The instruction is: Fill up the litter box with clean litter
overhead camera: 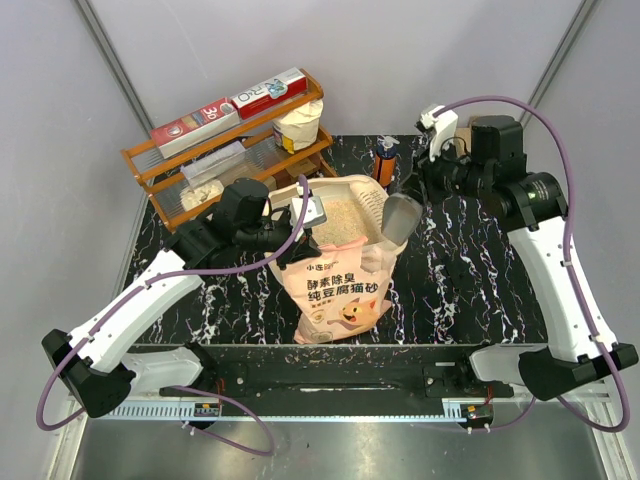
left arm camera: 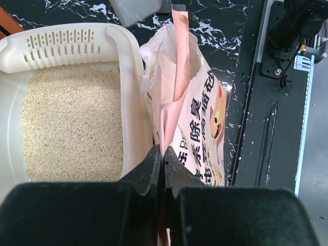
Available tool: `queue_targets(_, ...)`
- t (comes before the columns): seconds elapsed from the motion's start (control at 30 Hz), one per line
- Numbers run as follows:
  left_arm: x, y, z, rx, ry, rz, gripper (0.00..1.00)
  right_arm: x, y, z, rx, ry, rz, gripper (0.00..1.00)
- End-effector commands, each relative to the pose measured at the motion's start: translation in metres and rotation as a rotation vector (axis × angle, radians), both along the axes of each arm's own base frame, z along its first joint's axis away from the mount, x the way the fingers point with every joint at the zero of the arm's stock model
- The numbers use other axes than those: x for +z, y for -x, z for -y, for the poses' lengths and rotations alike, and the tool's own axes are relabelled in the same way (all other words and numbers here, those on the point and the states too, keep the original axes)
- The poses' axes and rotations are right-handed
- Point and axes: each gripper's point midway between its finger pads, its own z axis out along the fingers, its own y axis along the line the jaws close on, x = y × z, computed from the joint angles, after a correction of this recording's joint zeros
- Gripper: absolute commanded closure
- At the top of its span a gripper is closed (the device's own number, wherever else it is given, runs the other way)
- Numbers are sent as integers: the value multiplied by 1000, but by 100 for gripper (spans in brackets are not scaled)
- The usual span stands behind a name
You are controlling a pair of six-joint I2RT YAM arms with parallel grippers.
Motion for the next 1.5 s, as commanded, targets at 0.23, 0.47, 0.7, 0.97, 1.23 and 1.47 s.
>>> queue_targets(0.23, 33, -5, 8, -16, 109, 92, 100, -2, 42, -41, 382, -79, 0, 100)
queue_targets(0.47, 42, -8, 10, -8, 127, 99, 100, -48, 61, -75, 586, -117, -196, 100)
queue_targets(0.7, 46, -4, 11, 1, 155, 71, 100, -78, 57, -81, 406, -156, -352, 100)
queue_targets(0.97, 53, -1, 17, 36, 221, -21, 100, -74, 45, -67, 35, -185, -159, 100)
queue_targets(1.23, 69, -8, 27, 118, 311, -136, 100, -120, 54, -76, 7, -126, -247, 100)
queue_targets(1.47, 69, -11, 28, 173, 343, -193, 100, -150, 42, -77, -109, -69, -241, 100)
